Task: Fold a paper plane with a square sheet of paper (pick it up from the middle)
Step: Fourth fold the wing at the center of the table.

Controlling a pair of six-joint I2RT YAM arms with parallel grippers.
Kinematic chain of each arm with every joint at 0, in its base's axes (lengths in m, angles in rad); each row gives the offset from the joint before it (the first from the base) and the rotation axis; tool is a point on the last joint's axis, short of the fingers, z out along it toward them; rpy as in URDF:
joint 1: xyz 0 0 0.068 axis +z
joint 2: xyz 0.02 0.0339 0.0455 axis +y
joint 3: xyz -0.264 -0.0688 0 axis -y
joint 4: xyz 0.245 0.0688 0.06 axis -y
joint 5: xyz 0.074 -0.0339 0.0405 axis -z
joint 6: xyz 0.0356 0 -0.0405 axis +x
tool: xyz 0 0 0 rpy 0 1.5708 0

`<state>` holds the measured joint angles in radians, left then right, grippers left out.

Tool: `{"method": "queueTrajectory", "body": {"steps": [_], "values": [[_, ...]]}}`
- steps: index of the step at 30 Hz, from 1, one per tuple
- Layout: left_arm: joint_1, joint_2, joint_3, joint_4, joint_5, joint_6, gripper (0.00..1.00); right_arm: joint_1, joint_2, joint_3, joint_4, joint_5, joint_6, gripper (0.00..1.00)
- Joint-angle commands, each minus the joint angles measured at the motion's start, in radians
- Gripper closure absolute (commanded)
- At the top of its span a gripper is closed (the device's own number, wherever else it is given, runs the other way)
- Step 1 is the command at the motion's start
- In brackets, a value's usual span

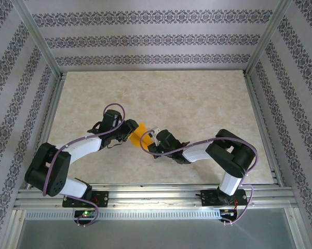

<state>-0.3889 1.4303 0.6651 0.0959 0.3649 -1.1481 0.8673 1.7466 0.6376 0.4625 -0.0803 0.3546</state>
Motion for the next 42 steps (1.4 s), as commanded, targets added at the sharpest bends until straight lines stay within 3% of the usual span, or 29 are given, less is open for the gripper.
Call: {"method": "queueTrajectory", "body": {"steps": [1,12,24,30,33,39,42], "values": [[0.021,-0.033,-0.010,-0.028,-0.016,0.011,0.48,-0.023,0.033,0.003,-0.024,-0.089,0.058,0.86],[0.036,0.001,0.012,-0.044,-0.009,0.031,0.46,-0.061,0.050,0.012,-0.024,-0.184,0.113,0.86],[0.066,0.164,0.086,-0.037,0.052,0.047,0.46,-0.062,0.011,-0.006,-0.037,-0.165,-0.004,0.86],[0.070,0.204,0.078,0.008,0.098,0.037,0.68,-0.058,-0.024,-0.018,-0.064,-0.139,-0.121,0.84],[0.070,0.192,0.051,0.038,0.102,0.015,0.79,-0.036,-0.036,-0.015,-0.083,-0.106,-0.183,0.79],[0.068,0.185,0.007,0.124,0.137,-0.057,0.96,0.051,-0.052,-0.003,-0.108,0.089,-0.307,0.69],[0.070,0.184,-0.001,0.145,0.143,-0.075,0.97,0.085,-0.052,0.006,-0.113,0.219,-0.337,0.68]]}}
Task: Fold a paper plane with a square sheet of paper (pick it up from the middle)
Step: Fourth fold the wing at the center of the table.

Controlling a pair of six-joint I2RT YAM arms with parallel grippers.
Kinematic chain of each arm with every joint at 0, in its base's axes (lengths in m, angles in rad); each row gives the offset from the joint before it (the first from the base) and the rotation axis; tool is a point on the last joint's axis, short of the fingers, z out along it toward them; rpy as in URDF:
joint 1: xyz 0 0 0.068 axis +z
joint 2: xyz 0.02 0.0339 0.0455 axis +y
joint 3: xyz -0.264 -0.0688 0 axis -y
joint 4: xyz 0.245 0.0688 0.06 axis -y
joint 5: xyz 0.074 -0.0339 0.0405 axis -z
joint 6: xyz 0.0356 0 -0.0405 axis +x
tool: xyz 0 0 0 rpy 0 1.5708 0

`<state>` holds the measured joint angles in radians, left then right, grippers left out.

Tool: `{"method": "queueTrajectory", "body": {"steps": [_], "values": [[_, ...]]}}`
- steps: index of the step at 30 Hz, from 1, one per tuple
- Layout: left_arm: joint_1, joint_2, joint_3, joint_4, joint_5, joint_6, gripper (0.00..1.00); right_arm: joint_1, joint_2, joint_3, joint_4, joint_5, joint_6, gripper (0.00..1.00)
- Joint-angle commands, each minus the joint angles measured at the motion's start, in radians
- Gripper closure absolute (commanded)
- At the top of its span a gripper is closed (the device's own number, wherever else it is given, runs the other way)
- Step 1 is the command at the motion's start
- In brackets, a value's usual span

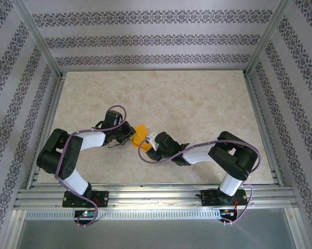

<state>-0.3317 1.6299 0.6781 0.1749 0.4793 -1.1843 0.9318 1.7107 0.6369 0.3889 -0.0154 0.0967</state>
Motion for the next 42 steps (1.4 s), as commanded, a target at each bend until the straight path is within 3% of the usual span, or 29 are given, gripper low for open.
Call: {"method": "queueTrajectory", "body": {"steps": [1,10,29,34,42], "values": [[0.012,-0.019,-0.015,0.067,0.030,-0.043,0.97,0.029,-0.017,0.010,-0.041,0.178,-0.095,0.68],[0.011,-0.047,-0.030,0.096,0.022,-0.083,0.98,0.088,-0.017,0.023,-0.037,0.302,-0.154,0.65],[0.012,-0.053,-0.032,0.089,0.010,-0.087,0.98,0.097,-0.017,0.044,0.001,0.290,-0.114,0.65],[0.012,-0.054,-0.028,0.084,0.011,-0.086,0.98,0.099,-0.008,0.048,0.005,0.292,-0.110,0.74],[0.011,-0.052,-0.026,0.084,0.009,-0.088,0.98,0.099,0.010,0.046,-0.010,0.292,-0.095,0.77]]}}
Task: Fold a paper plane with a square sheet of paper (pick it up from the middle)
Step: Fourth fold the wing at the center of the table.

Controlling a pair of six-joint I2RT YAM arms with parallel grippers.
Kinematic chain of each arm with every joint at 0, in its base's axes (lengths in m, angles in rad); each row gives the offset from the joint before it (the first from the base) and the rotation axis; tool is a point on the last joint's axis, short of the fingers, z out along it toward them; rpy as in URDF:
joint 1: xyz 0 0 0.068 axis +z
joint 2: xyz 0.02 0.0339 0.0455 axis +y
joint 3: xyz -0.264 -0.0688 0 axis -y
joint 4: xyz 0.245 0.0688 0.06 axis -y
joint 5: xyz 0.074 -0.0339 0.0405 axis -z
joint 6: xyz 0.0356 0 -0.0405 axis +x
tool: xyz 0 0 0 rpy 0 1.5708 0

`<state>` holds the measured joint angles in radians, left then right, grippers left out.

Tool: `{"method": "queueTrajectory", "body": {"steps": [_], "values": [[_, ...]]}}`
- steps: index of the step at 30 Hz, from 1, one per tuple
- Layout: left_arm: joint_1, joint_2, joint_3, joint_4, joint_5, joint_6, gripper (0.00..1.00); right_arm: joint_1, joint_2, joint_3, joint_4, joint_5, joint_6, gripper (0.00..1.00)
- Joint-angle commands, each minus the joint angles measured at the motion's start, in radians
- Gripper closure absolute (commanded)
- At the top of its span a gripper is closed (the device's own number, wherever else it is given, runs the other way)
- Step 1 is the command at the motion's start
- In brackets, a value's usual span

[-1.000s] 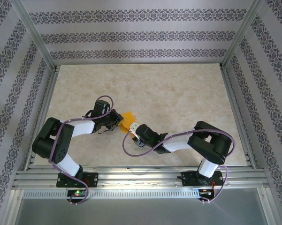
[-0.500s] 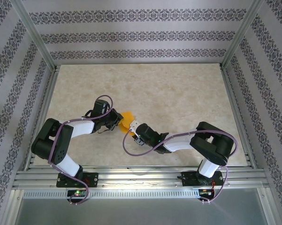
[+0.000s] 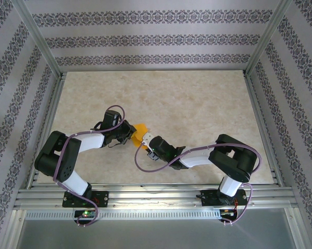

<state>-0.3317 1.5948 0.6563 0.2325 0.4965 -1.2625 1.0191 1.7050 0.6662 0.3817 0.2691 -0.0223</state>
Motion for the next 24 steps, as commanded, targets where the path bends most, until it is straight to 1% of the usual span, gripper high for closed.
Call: {"method": "queueTrajectory", "body": {"steps": [1,4,11,13,15,19,24], "values": [[0.012,-0.017,-0.006,0.027,-0.008,-0.010,0.98,0.011,0.016,0.015,-0.002,0.007,0.029,0.78],[0.012,-0.018,-0.003,0.027,-0.008,-0.009,0.98,0.011,0.016,0.013,0.000,0.007,0.039,0.82],[0.012,-0.023,-0.003,0.022,-0.015,-0.009,0.95,0.009,0.019,0.013,0.000,-0.005,0.061,0.87],[0.013,-0.028,-0.004,0.019,-0.020,-0.008,0.95,0.008,0.019,0.016,0.000,-0.017,0.072,0.86],[0.012,-0.030,-0.007,0.019,-0.022,-0.008,0.95,0.010,0.018,0.016,-0.003,-0.019,0.087,0.81],[0.012,-0.028,-0.009,0.021,-0.022,-0.009,0.96,0.006,-0.003,0.012,-0.003,-0.035,0.098,0.78],[0.012,-0.029,-0.009,0.021,-0.022,-0.009,0.96,0.007,-0.022,0.001,-0.003,-0.032,0.099,0.79]]}}
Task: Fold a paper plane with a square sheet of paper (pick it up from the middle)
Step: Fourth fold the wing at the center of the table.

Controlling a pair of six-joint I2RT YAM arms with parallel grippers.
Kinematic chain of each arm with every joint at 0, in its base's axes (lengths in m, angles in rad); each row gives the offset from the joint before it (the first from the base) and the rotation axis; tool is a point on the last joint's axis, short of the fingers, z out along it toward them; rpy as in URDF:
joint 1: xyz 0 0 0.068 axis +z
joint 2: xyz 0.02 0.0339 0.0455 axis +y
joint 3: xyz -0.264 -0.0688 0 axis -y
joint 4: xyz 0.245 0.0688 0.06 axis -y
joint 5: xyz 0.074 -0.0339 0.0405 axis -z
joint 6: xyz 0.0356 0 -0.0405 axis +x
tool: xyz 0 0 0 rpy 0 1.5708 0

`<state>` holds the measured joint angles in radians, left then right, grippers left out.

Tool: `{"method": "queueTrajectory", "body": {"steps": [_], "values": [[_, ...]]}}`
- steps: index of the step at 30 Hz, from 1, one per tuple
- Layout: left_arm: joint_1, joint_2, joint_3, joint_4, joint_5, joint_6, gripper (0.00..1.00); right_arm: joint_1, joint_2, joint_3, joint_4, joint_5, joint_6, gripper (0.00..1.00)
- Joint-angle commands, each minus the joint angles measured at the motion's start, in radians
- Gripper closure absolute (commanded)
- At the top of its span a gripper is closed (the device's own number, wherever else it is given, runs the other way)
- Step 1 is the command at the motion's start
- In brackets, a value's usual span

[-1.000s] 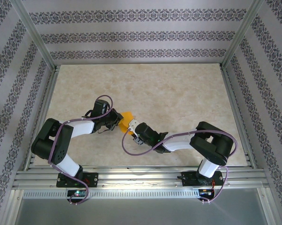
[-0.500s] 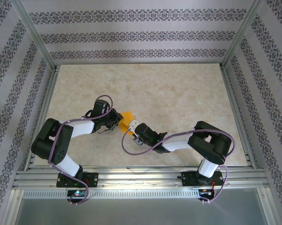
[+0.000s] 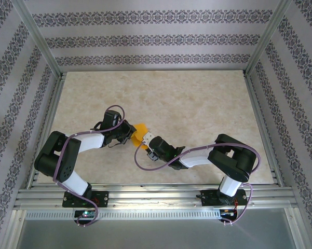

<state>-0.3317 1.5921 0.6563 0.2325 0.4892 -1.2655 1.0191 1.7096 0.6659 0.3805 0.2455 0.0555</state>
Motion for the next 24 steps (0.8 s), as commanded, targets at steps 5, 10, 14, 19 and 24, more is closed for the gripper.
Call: {"method": "queueTrajectory", "body": {"steps": [5,10,14,19,24], "values": [[0.012,-0.026,-0.006,0.018,-0.017,-0.005,0.96,0.006,-0.029,-0.006,0.000,-0.015,0.029,0.83],[0.012,-0.027,-0.010,0.018,-0.018,-0.007,0.96,0.003,-0.021,-0.007,0.000,-0.032,0.040,0.88],[0.011,-0.039,-0.012,0.014,-0.021,-0.006,0.86,-0.011,-0.004,-0.002,0.006,-0.075,0.076,0.94],[0.011,-0.089,-0.005,-0.044,-0.049,0.024,0.70,-0.053,0.005,-0.006,0.037,-0.170,0.152,0.97],[0.013,-0.181,0.004,-0.158,-0.114,0.087,0.60,-0.128,0.017,0.003,0.057,-0.347,0.276,0.98]]}}
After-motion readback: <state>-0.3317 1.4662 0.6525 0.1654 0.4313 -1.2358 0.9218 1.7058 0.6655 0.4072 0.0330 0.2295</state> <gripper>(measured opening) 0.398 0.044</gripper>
